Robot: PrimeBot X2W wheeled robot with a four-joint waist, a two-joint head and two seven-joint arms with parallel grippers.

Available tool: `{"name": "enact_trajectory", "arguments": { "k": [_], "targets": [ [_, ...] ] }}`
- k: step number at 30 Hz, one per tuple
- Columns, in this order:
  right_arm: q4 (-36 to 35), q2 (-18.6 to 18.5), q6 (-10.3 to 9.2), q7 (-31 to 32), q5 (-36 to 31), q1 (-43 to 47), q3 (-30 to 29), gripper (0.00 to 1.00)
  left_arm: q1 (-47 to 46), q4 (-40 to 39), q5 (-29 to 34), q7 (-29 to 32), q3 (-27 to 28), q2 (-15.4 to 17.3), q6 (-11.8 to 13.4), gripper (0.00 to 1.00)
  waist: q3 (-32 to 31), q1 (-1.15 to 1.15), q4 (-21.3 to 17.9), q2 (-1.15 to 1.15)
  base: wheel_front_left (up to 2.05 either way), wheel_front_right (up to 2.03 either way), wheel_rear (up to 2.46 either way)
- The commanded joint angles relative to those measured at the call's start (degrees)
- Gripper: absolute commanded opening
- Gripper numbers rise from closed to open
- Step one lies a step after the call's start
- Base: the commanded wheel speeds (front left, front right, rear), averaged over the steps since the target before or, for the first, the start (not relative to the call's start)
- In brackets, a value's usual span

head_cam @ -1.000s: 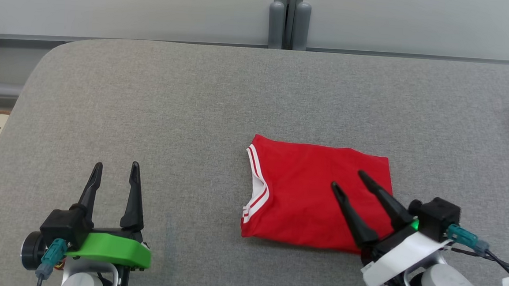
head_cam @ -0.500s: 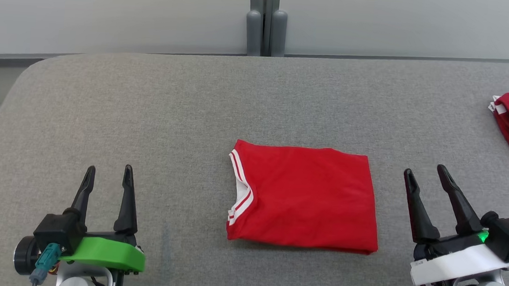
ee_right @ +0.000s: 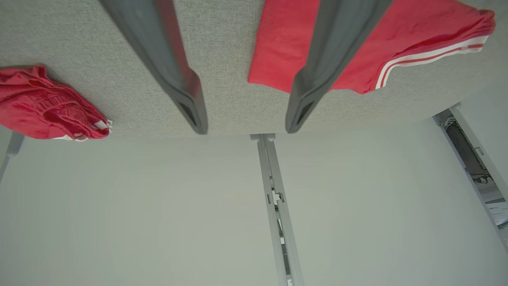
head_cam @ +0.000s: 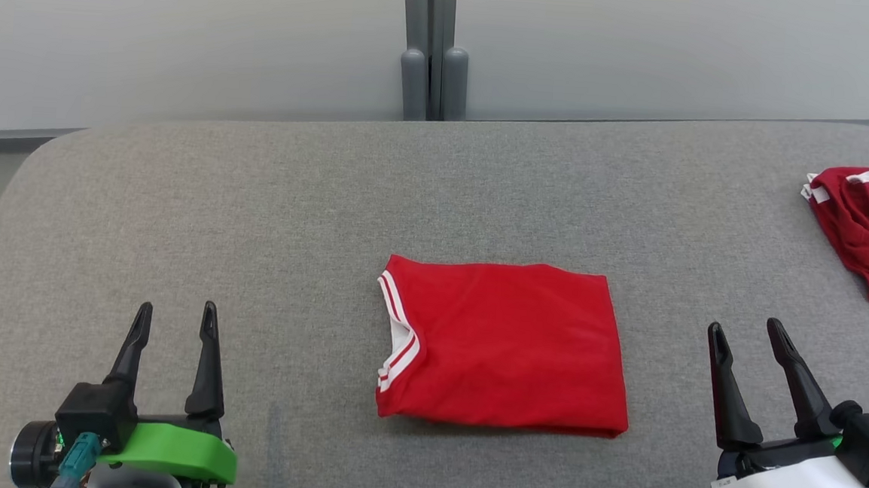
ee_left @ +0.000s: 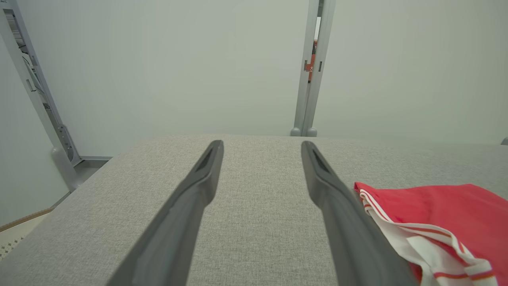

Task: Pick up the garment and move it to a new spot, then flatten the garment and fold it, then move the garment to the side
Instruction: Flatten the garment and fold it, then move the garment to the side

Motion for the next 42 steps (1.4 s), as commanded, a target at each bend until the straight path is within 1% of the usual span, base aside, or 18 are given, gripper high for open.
{"name": "enact_trajectory", "arguments": {
  "k": [1,15,27,42],
  "targets": [
    [0.2,0.2,0.03,-0.1,-0.5,1.0,0.0,1.0,1.2,0.1,1.0,-0.2,0.3,0.3,-0.4,1.0,-0.9,0.0,-0.2,0.0,0.0,0.0,0.0],
    [2.7,0.8,0.03,-0.1,-2.3,1.7,1.1,1.0,2.7,0.4,2.3,-0.2,0.7,1.2,-0.8,1.0,-2.5,0.0,0.5,0.0,0.0,0.0,0.0],
    [5.2,0.2,0.03,-0.1,-3.2,0.9,2.5,1.0,3.4,0.9,2.6,-0.2,0.3,1.2,-0.1,1.0,-2.7,0.0,0.8,0.0,0.0,0.0,0.0],
    [6.3,0.2,0.03,-0.1,-3.5,0.3,2.8,1.0,3.6,0.5,1.9,-0.2,-0.1,1.3,0.6,1.0,-2.4,0.0,0.9,0.0,0.0,0.0,0.0]
  ]
}}
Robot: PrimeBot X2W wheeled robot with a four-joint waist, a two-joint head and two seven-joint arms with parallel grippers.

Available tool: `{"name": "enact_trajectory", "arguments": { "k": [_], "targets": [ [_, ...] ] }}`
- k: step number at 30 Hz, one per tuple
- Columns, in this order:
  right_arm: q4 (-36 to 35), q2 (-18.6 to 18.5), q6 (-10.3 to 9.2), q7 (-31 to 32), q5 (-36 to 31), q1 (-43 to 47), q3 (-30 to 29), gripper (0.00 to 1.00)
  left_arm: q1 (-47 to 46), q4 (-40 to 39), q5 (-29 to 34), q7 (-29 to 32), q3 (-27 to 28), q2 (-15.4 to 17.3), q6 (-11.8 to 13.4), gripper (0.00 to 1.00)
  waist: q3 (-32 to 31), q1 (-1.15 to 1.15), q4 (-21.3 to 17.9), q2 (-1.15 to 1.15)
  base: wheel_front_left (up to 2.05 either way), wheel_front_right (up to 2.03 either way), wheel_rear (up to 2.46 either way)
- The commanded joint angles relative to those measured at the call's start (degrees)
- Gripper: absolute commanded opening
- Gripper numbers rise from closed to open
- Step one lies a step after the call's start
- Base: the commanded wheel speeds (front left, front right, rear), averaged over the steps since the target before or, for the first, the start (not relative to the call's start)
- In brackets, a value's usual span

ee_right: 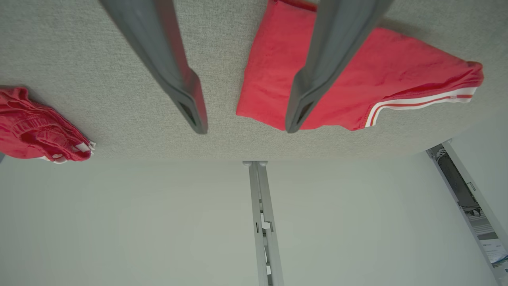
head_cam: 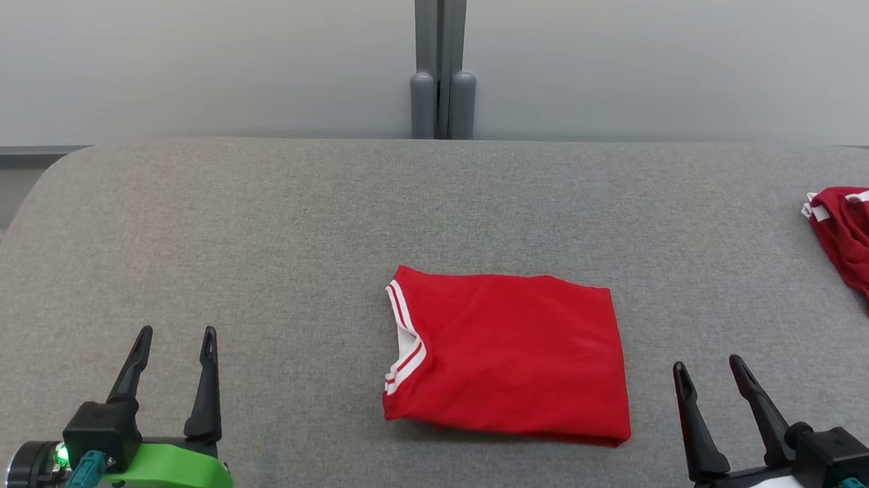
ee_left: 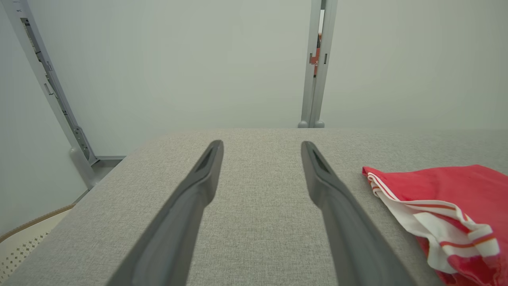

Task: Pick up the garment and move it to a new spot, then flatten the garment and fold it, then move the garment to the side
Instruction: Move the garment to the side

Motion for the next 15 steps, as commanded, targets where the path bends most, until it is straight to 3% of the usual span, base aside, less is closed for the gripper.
{"name": "enact_trajectory", "arguments": {
  "k": [1,15],
  "targets": [
    [0.2,-0.2,0.03,-0.1,-0.4,-0.4,-0.1,1.0,0.9,-0.1,-0.4,-0.2,0.2,0.6,0.2,1.0,0.0,0.0,0.0,0.0,0.0,0.0,0.0],
    [0.7,0.4,0.03,-0.1,-0.4,-0.6,-0.4,1.0,1.0,-0.3,-0.6,-0.2,0.2,0.9,0.4,1.0,0.0,0.0,0.1,0.0,0.0,0.0,0.0]
  ]
}}
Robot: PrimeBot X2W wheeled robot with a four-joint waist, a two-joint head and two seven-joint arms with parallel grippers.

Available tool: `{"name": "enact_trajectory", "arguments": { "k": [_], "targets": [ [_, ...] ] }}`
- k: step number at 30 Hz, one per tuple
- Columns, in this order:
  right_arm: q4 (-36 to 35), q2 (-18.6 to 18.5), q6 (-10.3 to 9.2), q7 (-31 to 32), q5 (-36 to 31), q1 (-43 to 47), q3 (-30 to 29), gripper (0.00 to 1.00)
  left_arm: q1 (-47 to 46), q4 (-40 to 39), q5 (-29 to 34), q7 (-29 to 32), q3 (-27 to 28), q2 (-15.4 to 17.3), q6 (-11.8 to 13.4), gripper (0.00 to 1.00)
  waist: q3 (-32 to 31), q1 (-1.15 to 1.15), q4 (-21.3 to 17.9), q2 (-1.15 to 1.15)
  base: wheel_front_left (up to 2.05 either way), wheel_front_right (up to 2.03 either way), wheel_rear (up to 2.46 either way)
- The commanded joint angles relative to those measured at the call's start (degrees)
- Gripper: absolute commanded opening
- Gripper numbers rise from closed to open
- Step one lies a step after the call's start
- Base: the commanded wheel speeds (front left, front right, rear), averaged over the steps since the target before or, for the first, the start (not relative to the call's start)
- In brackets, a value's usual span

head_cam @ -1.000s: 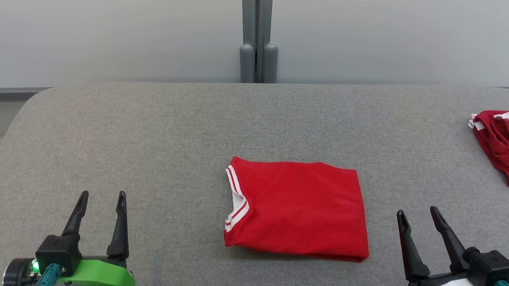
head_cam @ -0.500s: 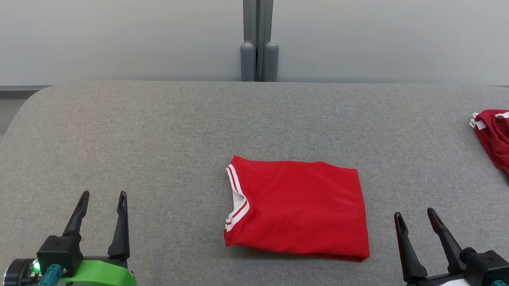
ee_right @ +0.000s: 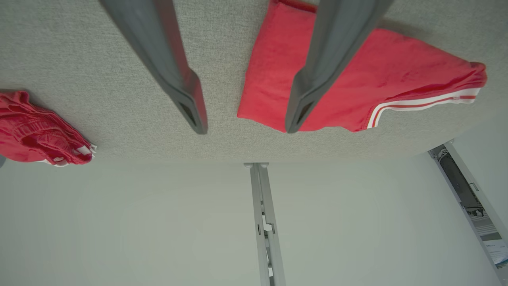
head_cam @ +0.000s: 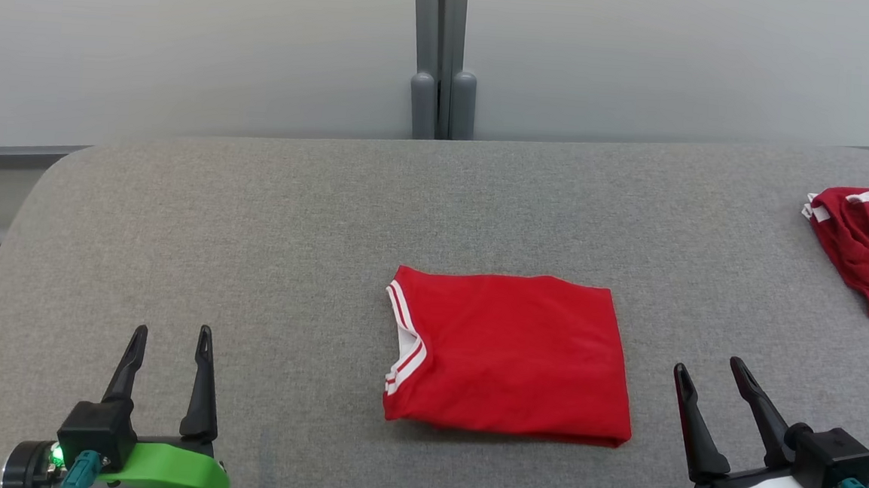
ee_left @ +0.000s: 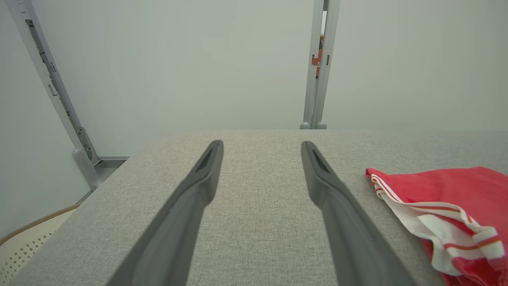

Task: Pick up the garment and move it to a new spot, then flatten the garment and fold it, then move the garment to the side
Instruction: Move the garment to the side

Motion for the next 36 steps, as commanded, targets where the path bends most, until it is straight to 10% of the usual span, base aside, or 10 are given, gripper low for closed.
{"name": "enact_trajectory", "arguments": {
  "k": [1,19,36],
  "targets": [
    [0.2,0.0,0.03,-0.1,-0.3,-0.5,-0.1,1.0,0.9,-0.1,-0.2,-0.2,0.2,0.4,0.3,1.0,0.0,0.0,0.0,0.0,0.0,0.0,0.0],
    [3.3,-1.1,0.03,1.5,-0.9,-7.3,3.0,1.0,0.4,-0.1,-0.5,-0.2,-0.6,0.4,0.5,1.0,0.3,0.0,0.6,0.0,0.0,0.0,0.0],
    [24.3,0.6,0.03,9.0,-1.6,-21.9,2.7,1.0,-4.2,0.7,-0.9,-0.2,-2.5,-0.4,0.0,1.0,6.1,0.0,4.4,0.0,0.0,0.0,0.0]
  ]
}}
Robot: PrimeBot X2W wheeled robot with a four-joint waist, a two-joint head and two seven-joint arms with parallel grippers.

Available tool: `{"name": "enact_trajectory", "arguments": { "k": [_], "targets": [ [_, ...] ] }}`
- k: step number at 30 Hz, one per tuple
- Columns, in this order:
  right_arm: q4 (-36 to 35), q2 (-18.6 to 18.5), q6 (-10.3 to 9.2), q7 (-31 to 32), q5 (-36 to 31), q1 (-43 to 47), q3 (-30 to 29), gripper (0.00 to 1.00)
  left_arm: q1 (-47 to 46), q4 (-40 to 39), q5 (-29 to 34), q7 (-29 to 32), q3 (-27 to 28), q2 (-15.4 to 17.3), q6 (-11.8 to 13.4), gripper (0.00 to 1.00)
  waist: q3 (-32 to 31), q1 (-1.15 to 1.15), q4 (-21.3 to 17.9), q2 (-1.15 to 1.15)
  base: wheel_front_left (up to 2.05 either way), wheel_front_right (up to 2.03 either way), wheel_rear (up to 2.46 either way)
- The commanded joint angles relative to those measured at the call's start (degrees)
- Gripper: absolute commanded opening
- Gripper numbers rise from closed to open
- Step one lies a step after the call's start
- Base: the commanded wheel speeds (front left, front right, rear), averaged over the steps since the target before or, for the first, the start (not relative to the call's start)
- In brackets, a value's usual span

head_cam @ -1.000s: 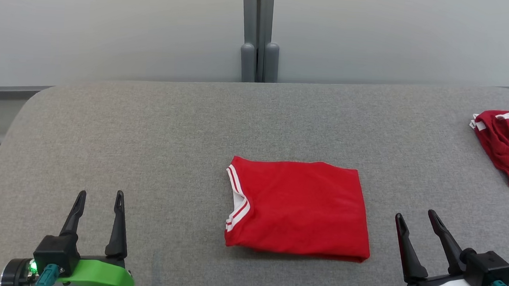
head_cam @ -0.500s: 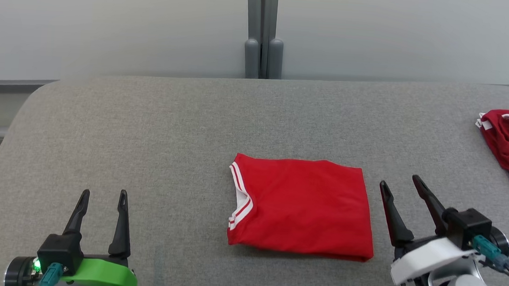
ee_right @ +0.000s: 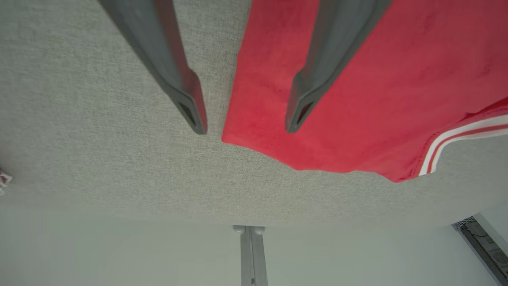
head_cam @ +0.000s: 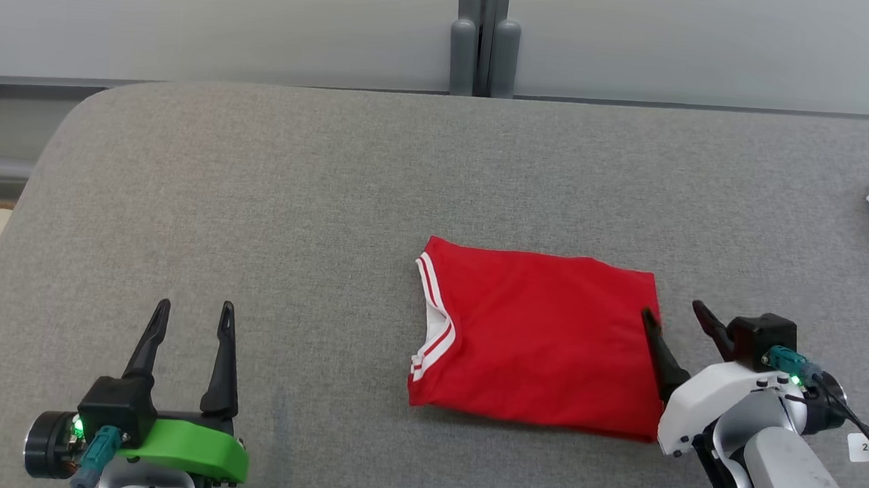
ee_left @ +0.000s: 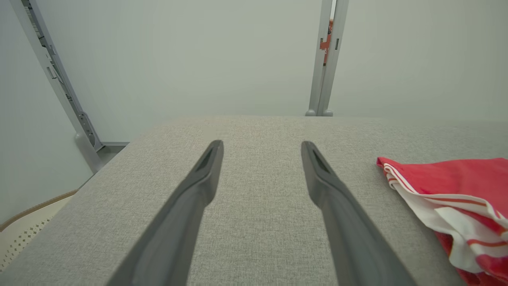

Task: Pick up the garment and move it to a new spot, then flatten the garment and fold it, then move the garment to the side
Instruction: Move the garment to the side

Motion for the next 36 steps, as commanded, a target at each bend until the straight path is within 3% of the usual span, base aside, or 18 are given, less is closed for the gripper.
{"name": "enact_trajectory", "arguments": {
  "k": [1,12,13,14,20,27,36],
  "targets": [
    [1.7,0.4,0.03,-0.1,0.2,-0.8,-0.2,1.0,-1.3,0.0,-0.5,-0.2,0.0,-0.1,-0.1,1.0,1.2,0.0,0.8,0.0,0.0,0.0,0.0],
    [16.1,3.5,0.03,-3.6,2.3,-4.2,1.5,1.0,-3.6,0.4,0.1,-0.2,-0.3,-0.3,-0.4,1.0,4.6,0.0,0.9,0.0,0.0,0.0,0.0],
    [16.9,3.9,0.04,-3.7,2.6,-4.1,2.3,0.81,-3.7,0.4,0.2,-0.2,-0.3,-0.3,-0.4,1.0,4.7,0.0,0.9,0.0,0.0,0.0,0.0],
    [17.9,4.4,0.05,-3.8,3.1,-3.9,3.0,0.0,-3.9,0.4,0.2,-0.2,-0.3,-0.3,-0.3,1.0,4.8,0.0,0.9,0.0,0.0,0.0,0.0],
    [19.6,2.7,-0.09,-6.2,4.0,-7.0,3.9,0.0,-4.5,-0.1,-0.1,-0.2,-0.2,-0.5,0.1,1.0,5.9,0.0,0.3,0.0,0.0,0.0,0.0],
    [17.0,-4.5,-0.03,-4.5,4.2,-15.3,8.9,0.0,-6.8,-1.6,0.4,-0.2,-0.7,-0.6,-0.2,1.0,11.3,0.0,-2.0,0.0,0.0,0.0,0.0],
    [8.0,-20.2,-0.02,-0.8,7.9,-25.8,17.5,0.0,-12.0,-3.7,2.4,-0.2,-1.2,0.3,-0.5,1.0,21.7,0.0,-7.7,0.0,0.0,0.0,0.0]
  ]
}}
